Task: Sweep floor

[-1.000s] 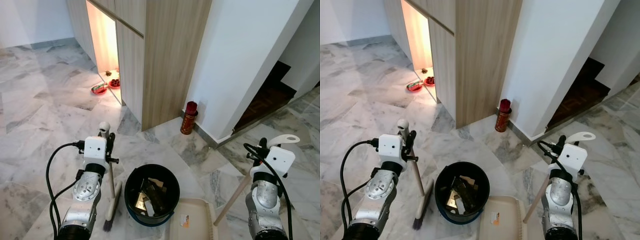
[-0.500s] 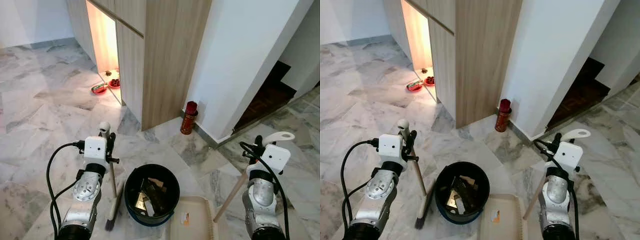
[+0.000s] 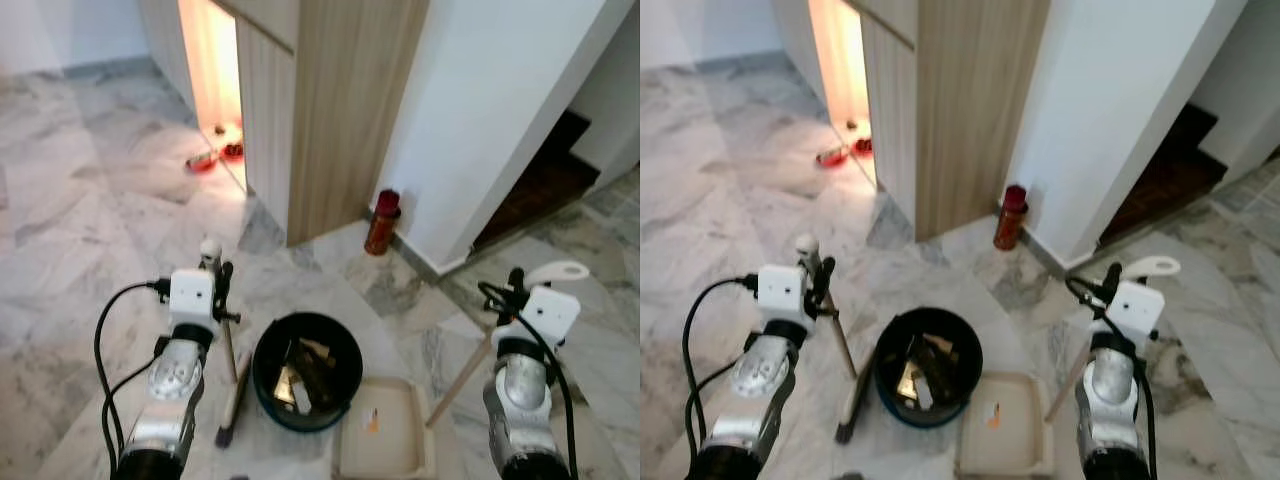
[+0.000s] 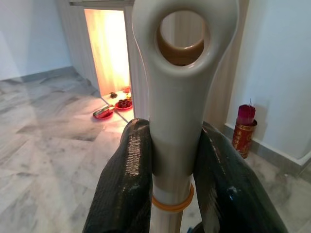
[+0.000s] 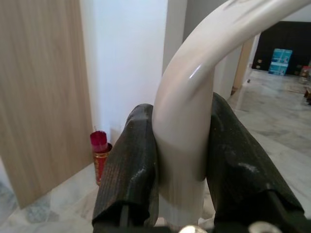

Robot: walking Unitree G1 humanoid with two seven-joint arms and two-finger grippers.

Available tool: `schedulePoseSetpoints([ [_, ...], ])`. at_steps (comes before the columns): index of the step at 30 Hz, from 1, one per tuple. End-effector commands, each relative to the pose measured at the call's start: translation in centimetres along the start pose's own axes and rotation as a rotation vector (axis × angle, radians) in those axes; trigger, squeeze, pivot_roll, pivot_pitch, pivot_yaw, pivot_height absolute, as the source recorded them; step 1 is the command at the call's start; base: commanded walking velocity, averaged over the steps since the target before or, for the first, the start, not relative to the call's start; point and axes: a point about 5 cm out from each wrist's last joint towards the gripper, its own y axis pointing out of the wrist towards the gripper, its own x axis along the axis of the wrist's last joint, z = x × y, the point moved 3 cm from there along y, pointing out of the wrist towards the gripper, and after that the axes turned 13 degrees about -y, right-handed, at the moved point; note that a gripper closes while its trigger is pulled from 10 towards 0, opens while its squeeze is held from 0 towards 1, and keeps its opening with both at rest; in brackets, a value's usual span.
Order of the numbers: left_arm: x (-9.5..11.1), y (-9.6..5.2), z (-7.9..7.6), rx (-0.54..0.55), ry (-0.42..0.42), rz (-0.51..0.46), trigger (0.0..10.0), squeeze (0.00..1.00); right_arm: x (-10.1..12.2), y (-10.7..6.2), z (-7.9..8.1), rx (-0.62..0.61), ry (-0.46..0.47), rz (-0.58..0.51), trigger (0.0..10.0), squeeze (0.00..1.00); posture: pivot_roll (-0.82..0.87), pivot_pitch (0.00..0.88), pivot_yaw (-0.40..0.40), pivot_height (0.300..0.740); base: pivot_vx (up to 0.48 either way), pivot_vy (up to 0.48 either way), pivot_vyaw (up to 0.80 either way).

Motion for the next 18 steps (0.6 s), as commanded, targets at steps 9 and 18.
schedulePoseSetpoints([
  [9,0.78,0.27,-0.48,-0.015,-0.011,-0.028,10.0,0.0,0.86,0.17,-0.32,-0.016,0.016,-0.041,10.0,0.0,0.25,0.037,-0.08,0.74,-0.282,0.0,0.0],
  [18,0.78,0.27,-0.51,-0.014,-0.012,-0.026,10.0,0.0,1.03,0.17,0.07,-0.007,0.023,-0.045,10.0,0.0,0.25,0.035,-0.082,0.74,-0.281,0.0,0.0],
])
